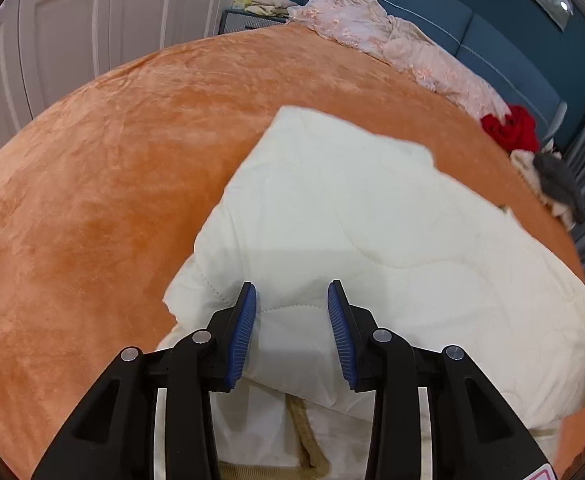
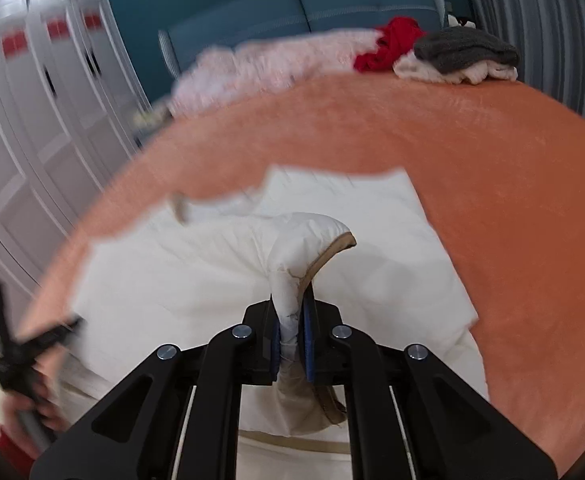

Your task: Fold large clothes

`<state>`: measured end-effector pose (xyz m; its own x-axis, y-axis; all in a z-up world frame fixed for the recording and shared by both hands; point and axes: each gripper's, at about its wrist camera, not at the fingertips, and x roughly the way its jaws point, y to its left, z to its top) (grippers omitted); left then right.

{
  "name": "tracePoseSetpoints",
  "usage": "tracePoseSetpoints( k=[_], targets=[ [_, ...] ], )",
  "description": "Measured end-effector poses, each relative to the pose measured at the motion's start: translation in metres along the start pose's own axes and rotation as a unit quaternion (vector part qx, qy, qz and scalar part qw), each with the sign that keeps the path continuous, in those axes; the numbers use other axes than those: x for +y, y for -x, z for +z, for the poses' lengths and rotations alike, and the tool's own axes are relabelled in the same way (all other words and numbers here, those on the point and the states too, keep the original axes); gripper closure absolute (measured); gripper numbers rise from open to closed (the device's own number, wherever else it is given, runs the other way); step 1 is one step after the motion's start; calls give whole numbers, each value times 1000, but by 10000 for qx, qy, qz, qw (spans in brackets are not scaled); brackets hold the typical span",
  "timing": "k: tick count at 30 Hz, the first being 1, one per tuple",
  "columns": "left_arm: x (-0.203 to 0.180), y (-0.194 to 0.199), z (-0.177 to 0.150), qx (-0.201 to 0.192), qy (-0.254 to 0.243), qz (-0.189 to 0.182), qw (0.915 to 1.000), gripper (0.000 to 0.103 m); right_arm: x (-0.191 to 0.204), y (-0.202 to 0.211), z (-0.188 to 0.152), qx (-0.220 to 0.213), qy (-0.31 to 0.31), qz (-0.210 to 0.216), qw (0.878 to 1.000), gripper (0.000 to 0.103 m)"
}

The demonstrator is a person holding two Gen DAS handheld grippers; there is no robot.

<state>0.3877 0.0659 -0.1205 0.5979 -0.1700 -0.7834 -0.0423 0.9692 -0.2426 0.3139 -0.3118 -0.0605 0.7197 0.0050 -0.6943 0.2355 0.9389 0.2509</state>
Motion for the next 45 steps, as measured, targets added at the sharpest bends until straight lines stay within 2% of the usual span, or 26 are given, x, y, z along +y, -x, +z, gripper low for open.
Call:
tracePoseSetpoints(
  k=[1, 3, 9, 16, 30, 31, 32, 33, 34, 35, 36, 38, 41, 45],
  targets=[
    [-2, -3, -4, -64, -109, 86, 9999, 68, -3, -17, -10, 253, 39, -128, 9996, 95],
    [-5, -6, -9, -143, -250, 172, 9994, 68, -6, -35, -27, 470, 89, -197, 9987, 95],
    [-9, -11, -19, -368, -460, 338, 9977, 68, -2, -45, -44, 359, 294, -423, 9980, 94],
    [-12, -13, -24, -518, -585, 489, 9957, 67, -14, -46, -47, 266, 43, -161, 9995, 93],
    [-18, -16, -26, -580, -706, 671, 9936, 67, -13, -48, -47, 247, 42, -186, 9995, 90],
    [-18, -16, -26, -563, -693, 658, 9938, 67, -14, -46, -46, 255, 0, -167, 9995, 89],
    [-18, -14, -24, -546, -672, 636, 9942, 66, -16, -42, -44, 272, -70, -170, 9995, 81],
    [-15, -9, -21, -509, -598, 548, 9954, 64, -19, -37, -41, 271, -167, -202, 9993, 68],
    [-11, -3, -18, -458, -513, 427, 9967, 62, -24, -26, -38, 213, -315, -218, 9990, 59],
    [-5, 3, -14, -412, -448, 289, 9977, 56, -27, -16, -36, 100, -405, -246, 9988, 45],
    [1, 13, -9, -404, -370, 135, 9984, 46, -30, -5, -34, -71, -458, -304, 9985, 36],
    [14, 34, 7, -601, -179, 31, 9980, 34, -29, 12, -25, -318, -387, -306, 9983, 36],
    [25, 46, 46, -762, 135, -177, 9968, 33, -9, 7, 5, -339, -223, -35, 9992, 36],
    [18, 25, 102, -649, 467, -441, 9958, 33, 47, -31, 48, -224, 75, 727, 9971, 36]
  ],
)
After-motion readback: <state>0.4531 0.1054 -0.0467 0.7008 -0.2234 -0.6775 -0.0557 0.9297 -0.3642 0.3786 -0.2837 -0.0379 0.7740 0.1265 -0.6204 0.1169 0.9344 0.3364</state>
